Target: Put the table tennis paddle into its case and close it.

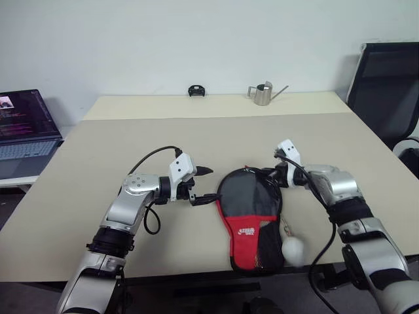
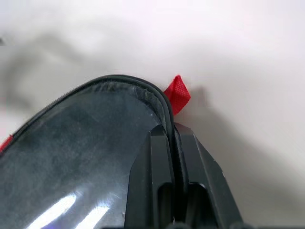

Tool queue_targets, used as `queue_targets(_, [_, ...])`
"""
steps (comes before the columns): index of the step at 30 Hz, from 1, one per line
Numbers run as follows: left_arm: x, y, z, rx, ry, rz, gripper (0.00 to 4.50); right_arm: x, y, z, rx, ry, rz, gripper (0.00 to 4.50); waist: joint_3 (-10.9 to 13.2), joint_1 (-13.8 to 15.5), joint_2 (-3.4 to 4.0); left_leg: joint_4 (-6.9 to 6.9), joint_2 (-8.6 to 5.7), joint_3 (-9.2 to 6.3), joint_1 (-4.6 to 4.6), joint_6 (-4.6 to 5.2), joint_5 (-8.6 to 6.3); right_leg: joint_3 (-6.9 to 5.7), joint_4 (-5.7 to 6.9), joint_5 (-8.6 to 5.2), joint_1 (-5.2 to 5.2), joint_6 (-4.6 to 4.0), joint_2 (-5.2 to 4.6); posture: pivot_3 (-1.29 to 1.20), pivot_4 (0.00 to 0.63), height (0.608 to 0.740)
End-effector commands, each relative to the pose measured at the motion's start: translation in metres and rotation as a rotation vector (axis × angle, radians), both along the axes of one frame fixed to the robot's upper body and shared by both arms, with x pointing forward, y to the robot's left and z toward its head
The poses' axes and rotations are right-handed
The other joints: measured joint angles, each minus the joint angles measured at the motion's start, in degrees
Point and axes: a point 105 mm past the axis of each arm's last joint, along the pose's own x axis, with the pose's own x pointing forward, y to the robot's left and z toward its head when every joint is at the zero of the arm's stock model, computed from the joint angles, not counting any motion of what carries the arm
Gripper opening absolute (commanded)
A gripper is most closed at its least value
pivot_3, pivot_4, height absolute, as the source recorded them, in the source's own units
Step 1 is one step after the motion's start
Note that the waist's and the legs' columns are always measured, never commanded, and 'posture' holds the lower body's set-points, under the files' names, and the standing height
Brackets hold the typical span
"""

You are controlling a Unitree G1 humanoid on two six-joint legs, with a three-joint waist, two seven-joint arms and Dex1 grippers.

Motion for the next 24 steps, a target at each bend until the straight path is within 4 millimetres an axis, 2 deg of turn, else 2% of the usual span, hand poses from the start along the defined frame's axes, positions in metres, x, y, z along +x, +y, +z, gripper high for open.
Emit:
queue_targets(1, [-0.002, -0.001, 0.012, -0.017, -0.048, -0.009, 4.5, 0.012, 0.005, 0.024, 0.002, -0.097, 0.008, 0.02, 0.0, 0.25, 0.0, 0.0, -0.02, 0.0, -0.01, 0.0, 0.0, -0.01, -0.01, 0.0, 0.0, 0.0, -0.03, 0.0, 0.15, 0.74])
queue_targets(5, [-0.003, -0.002, 0.011, -0.019, -0.047, -0.007, 4.5, 0.013, 0.005, 0.018, -0.02, -0.088, 0.027, 0.02, 0.01, 0.96, 0.01, -0.02, -0.05, 0.0, -0.05, 0.0, 0.0, -0.04, -0.05, 0.0, -0.01, 0.0, -0.1, 0.0, 0.15, 0.74])
queue_targets(9, [-0.003, -0.001, 0.01, -0.018, -0.045, -0.004, 4.5, 0.01, 0.001, -0.003, -0.093, -0.049, 0.033, 0.02, 0.01, 1.08, 0.02, -0.02, -0.07, -0.01, -0.16, 0.0, 0.0, -0.05, -0.04, 0.0, -0.08, 0.0, -0.13, 0.0, 0.15, 0.74])
queue_targets(12, [-0.002, -0.003, 0.009, -0.018, -0.045, -0.006, 4.5, 0.01, -0.001, -0.008, -0.089, -0.037, 0.022, 0.02, 0.01, 1.08, 0.02, -0.01, -0.07, -0.01, -0.19, 0.0, 0.0, -0.06, -0.03, 0.0, -0.1, 0.0, -0.13, 0.0, 0.15, 0.74])
queue_targets(15, [-0.001, -0.005, 0.01, -0.019, -0.046, -0.012, 4.5, 0.011, -0.001, -0.007, -0.091, -0.045, 0.011, 0.64, 0.01, 1.06, 0.02, -0.01, -0.07, -0.01, -0.19, 0.0, 0.0, -0.05, -0.03, 0.0, -0.11, 0.0, -0.13, 0.0, 0.15, 0.74])
queue_targets(18, [0.0, -0.008, 0.01, -0.021, -0.048, -0.02, 4.5, 0.014, 0.0, -0.006, -0.099, -0.062, -0.008, 1.73, 0.01, 1.0, 0.02, -0.02, -0.07, -0.01, -0.19, 0.0, 0.0, -0.05, -0.03, 0.0, -0.11, 0.0, -0.13, 0.0, 0.15, 0.74])
queue_targets(20, [-0.001, -0.01, 0.01, -0.023, -0.048, -0.028, 4.5, 0.017, 0.002, -0.002, -0.094, -0.094, -0.016, 2.29, 0.01, 1.02, 0.02, -0.01, -0.07, -0.01, -0.18, 0.0, 0.0, -0.06, -0.02, 0.0, -0.11, 0.0, -0.13, 0.0, 0.15, 0.74])
queue_targets(23, [0.0, -0.014, 0.01, -0.029, -0.047, -0.04, 4.5, 0.025, 0.007, 0.022, -0.024, -0.203, -0.06, 3.36, 0.01, 1.03, 0.02, 0.0, -0.08, -0.01, -0.19, -0.01, 0.0, -0.05, -0.02, 0.0, -0.11, 0.0, -0.14, 0.0, 0.15, 0.74])
queue_targets(24, [0.0, -0.017, 0.01, -0.031, -0.046, -0.048, 4.5, 0.024, 0.009, 0.033, 0.018, -0.224, -0.056, 3.36, 0.02, 1.06, 0.03, 0.0, -0.08, -0.01, -0.19, -0.01, 0.0, -0.05, -0.02, 0.0, -0.11, 0.0, -0.14, 0.0, 0.15, 0.74])
